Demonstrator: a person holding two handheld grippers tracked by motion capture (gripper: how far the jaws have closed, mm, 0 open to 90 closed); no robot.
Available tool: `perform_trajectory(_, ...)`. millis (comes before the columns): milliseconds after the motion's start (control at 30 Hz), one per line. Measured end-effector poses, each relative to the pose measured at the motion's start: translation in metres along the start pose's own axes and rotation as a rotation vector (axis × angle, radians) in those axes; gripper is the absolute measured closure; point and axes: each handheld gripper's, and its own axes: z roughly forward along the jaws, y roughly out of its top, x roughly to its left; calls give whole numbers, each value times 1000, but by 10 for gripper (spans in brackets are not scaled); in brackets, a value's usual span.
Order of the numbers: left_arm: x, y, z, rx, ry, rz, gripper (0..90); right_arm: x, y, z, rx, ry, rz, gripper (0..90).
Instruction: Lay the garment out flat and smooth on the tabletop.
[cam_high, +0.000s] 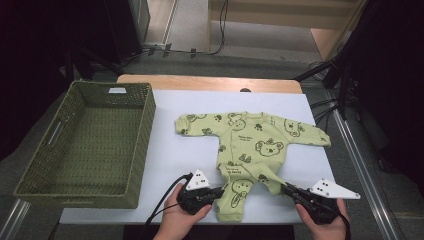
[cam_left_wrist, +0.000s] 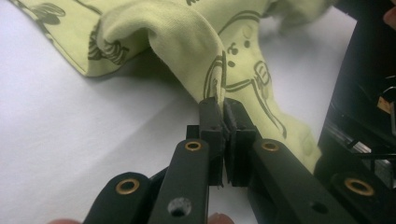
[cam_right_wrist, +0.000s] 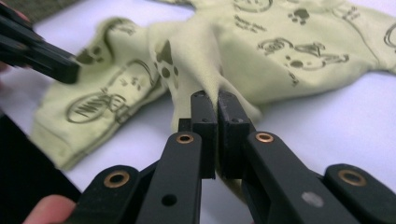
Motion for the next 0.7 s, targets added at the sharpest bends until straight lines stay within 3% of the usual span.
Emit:
perform_trajectory(167,-7,-1,-4,13,-45,8,872,11,1,-15,-10,17,4,847)
perform_trajectory(267,-13,-3,-7,37,-78,36,872,15,-1,-23,-22,41,11,825)
perform_trajectory(367,-14,-6,-7,79,-114,49,869,12,-6,-26,-31,61,32,690)
perform_trajectory(467,-11,-9,-7,67,-86,32,773,2,-13,-27,-50,25,81,526)
perform_trajectory(567,-8,-9,-6,50,-49,12,689,-12,-20,-23,-31,-30,110,505)
perform_trajectory(633,-7,-9,-5,43,-46,8,661,-22,-27,-14,16,-81,123,490)
perform_trajectory(700,-8,-8,-3,40,-46,6,643,-32,-36,-4,59,-90,157,475)
